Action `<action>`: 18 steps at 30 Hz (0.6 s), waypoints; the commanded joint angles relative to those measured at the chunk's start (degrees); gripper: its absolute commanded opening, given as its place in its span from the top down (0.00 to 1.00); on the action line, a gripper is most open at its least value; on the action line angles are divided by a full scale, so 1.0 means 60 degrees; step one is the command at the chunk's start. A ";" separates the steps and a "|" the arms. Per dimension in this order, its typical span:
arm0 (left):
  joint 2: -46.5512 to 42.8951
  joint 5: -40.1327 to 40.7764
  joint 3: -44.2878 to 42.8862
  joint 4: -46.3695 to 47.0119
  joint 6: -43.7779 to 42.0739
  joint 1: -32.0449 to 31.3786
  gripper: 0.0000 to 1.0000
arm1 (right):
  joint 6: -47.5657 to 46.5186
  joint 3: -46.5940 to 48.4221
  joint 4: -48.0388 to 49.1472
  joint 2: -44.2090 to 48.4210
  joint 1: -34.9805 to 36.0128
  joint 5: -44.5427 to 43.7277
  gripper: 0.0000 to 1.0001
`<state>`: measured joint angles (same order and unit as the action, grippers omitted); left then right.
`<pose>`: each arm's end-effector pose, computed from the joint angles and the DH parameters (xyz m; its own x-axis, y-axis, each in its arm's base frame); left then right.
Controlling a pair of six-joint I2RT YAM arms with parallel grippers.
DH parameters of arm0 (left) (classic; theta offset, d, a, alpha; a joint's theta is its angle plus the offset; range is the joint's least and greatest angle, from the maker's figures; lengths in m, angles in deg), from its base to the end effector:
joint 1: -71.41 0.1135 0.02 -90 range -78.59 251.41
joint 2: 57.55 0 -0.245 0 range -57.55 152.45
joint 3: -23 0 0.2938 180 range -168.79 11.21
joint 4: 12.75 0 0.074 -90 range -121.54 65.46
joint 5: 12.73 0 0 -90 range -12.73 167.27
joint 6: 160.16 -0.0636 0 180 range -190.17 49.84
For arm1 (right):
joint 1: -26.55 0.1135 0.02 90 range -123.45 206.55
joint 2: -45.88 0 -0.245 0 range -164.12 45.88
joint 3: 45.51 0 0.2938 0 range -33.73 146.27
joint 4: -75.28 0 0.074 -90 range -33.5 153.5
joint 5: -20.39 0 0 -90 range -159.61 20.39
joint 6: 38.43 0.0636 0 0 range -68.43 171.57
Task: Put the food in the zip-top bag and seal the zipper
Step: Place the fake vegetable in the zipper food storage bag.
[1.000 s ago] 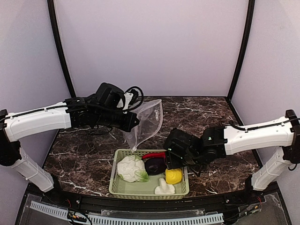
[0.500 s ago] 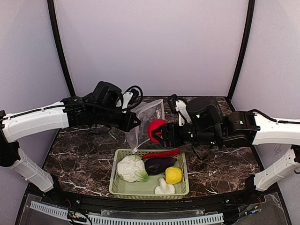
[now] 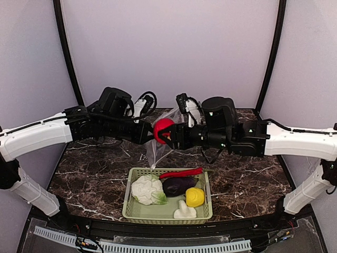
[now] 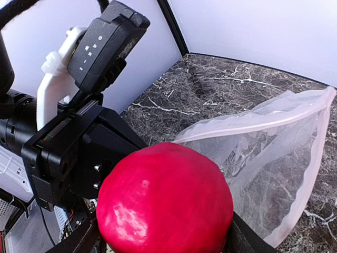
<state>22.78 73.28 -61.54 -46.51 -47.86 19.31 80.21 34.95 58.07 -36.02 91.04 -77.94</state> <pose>0.2370 -0.3116 0.3088 -0.5931 0.1457 -0.7918 0.6477 0.6704 -0.3618 0.1844 0.3651 0.3049 -0.5206 0.0103 -0.8538 -0.6658 0.6210 0.4135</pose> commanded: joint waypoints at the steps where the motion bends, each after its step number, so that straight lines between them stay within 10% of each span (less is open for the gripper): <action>1: -0.0436 -0.0705 -0.0096 0.0301 0.0189 -0.0061 0.99 | -0.0123 -0.0292 0.0740 -0.0165 -0.0244 -0.0166 0.37; 18: -0.0470 -0.1908 0.0151 0.1395 0.0685 -0.0037 0.99 | -0.0184 0.0175 0.0255 -0.0998 -0.0582 -0.0233 0.36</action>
<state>21.91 64.80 -61.45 -41.47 -44.91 19.38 79.89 32.77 60.41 -40.02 87.68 -79.21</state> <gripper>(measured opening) 0.011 0.665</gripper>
